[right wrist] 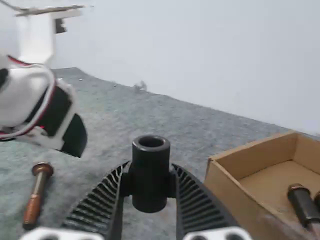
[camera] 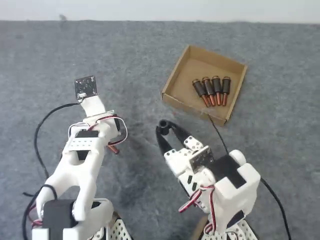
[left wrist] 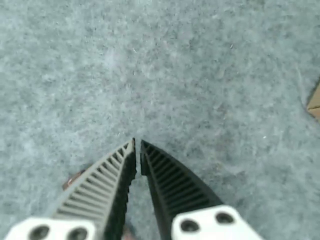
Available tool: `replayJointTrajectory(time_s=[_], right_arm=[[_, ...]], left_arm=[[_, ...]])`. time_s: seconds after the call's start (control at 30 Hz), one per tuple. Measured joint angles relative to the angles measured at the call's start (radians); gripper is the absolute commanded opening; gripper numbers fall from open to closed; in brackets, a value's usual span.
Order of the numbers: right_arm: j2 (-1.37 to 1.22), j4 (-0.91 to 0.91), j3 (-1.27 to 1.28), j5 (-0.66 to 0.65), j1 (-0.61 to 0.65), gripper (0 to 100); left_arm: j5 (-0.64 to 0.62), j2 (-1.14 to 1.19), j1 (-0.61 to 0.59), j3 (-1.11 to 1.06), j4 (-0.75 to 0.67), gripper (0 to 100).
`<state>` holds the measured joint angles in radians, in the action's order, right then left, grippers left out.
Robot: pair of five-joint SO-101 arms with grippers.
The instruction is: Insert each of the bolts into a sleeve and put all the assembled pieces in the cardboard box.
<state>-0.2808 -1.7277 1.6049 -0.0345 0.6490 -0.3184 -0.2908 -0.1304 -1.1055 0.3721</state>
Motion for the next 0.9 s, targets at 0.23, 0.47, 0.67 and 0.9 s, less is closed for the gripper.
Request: replayJointTrajectory(time_s=[0.23, 0.47, 0.67, 0.9], right_arm=[[0.0, 0.031, 0.0, 0.037, 0.008, 0.6], [0.0, 0.064, 0.0, 0.06, 0.008, 0.6], [0.0, 0.114, 0.0, 0.06, 0.008, 0.6], [-0.008, 0.178, -0.003, 0.06, 0.008, 0.6]], left_arm=[[0.0, 0.0, 0.002, -0.003, -0.072, 1], [0.0, 0.0, 0.035, -0.003, -0.175, 1], [0.002, -0.011, 0.057, 0.008, -0.012, 1], [-0.112, -0.115, -0.064, 0.132, 0.416, 22]])
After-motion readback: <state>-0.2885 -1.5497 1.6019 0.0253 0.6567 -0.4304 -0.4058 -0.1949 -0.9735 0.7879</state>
